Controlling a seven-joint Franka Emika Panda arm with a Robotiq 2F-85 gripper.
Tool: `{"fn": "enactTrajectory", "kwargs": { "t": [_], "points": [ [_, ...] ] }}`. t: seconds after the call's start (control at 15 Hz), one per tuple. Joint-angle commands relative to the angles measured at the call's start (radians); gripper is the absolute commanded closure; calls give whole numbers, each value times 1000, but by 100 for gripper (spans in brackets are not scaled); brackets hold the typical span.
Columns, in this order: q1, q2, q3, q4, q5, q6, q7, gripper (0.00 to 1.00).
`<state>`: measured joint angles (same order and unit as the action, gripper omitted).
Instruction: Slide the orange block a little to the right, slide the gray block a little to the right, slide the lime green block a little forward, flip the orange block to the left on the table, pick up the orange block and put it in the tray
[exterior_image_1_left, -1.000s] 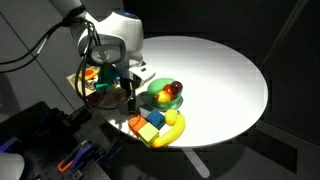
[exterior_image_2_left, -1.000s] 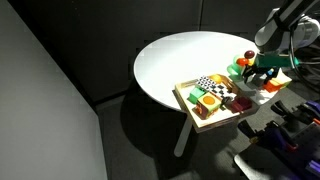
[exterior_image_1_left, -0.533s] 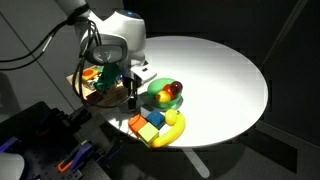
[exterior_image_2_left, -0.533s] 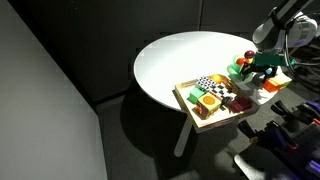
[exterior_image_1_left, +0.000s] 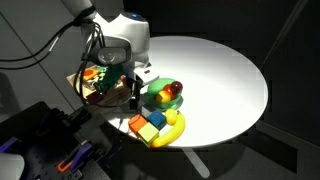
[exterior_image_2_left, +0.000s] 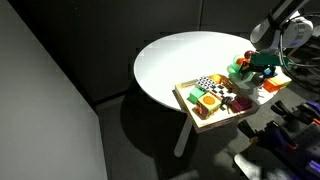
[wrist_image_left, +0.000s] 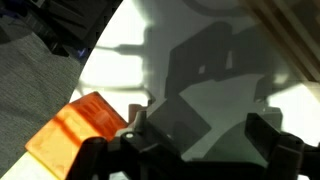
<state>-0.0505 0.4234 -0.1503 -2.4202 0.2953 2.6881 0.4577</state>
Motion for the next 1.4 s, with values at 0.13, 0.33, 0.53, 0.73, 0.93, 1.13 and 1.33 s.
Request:
{"fn": "enactTrajectory", "kwargs": {
  "t": [0.13, 0.33, 0.53, 0.73, 0.93, 1.13, 1.33],
  "points": [
    [-18, 24, 4, 38, 65, 1, 58, 0],
    [-23, 31, 3, 46, 107, -3, 85, 0],
    [-30, 37, 5, 50, 151, 2, 112, 0],
    [-39, 38, 7, 55, 184, 5, 129, 0],
    [-49, 31, 6, 55, 208, 2, 133, 0],
    [-61, 29, 4, 58, 228, -1, 132, 0],
    [-72, 27, 2, 61, 240, -1, 135, 0]
  ]
}}
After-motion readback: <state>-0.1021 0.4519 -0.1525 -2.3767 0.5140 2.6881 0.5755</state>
